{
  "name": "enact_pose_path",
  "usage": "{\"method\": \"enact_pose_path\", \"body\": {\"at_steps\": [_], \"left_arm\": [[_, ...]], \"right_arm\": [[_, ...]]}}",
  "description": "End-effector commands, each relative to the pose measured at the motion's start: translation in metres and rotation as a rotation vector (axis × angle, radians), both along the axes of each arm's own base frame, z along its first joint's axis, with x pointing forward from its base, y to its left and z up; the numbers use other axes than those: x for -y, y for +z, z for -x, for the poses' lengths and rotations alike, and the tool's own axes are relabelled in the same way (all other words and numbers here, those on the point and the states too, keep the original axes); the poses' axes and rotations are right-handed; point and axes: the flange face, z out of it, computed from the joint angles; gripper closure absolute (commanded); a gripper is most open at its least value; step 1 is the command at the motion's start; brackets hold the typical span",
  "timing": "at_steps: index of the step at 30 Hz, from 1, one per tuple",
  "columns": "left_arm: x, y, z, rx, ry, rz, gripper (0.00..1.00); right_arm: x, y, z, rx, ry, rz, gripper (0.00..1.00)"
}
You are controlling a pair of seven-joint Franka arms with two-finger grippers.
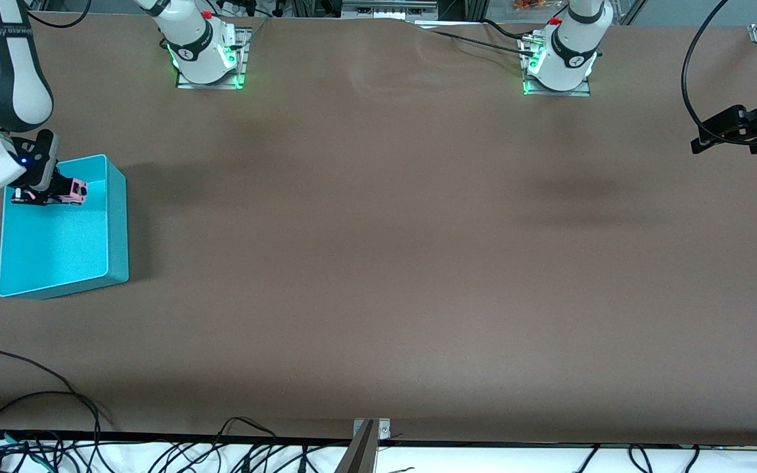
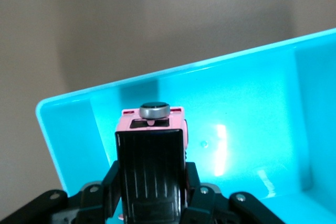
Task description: Wind and store pink jeep toy
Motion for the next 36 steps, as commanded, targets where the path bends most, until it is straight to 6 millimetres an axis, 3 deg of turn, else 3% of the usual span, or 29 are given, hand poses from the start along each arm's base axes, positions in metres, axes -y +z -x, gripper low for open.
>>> {"method": "enact_pose_path", "body": {"at_steps": [1,8,22,36], "left_arm": [[-0.001,0.006,-0.003,0.011,0.001,0.005,0.0],[-0.001,0.006,-0.003,0.011,0.001,0.005,0.0],[-0.001,0.006,-0.003,0.011,0.001,0.005,0.0],[0.0,0.006,-0.003,0.011,-0.002,0.004,0.0]], "right_arm": [[0.013,-0.02,-0.009,0.008,0.006,-0.02,0.81],[0.018,-0.048,-0.013,0.016,0.006,0.006,0.8],[0.016,-0.085,-0.013,0.02,-0.032,-0.041,0.79],[0.014,-0.09,-0.014,0.021,-0.027,-0.043,0.75]]}}
